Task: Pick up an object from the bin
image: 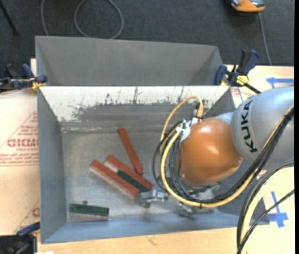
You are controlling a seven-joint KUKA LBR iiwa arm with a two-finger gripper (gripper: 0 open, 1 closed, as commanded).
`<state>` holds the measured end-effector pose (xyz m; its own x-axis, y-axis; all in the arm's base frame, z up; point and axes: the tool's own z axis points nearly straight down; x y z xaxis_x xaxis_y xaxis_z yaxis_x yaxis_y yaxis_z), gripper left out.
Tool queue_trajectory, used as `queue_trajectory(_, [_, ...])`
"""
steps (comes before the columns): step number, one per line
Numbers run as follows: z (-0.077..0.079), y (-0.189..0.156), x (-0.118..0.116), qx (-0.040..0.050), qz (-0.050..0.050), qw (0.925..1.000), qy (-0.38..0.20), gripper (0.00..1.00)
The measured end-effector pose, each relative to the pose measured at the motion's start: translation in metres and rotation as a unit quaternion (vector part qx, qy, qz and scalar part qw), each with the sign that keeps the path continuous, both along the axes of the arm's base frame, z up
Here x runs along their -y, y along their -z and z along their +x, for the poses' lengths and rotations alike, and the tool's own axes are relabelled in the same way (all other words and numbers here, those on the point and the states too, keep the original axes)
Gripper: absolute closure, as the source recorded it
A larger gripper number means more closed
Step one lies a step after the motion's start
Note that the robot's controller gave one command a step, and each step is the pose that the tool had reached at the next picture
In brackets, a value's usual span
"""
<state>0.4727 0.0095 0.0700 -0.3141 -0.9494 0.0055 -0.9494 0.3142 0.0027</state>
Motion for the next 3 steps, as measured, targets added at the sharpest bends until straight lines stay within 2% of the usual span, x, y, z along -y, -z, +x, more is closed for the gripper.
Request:
queue_trajectory(1, [0.077,-0.081,0.065,0.0082,0.001,0.9984,-0.056,0.0])
queue_trajectory(2, [0.091,0.002,0.013,0.0022,0.005,0.9967,-0.081,0.0])
queue_trajectory(3, [0.171,-0.124,0.067,0.0068,0.002,0.9772,-0.212,0.0])
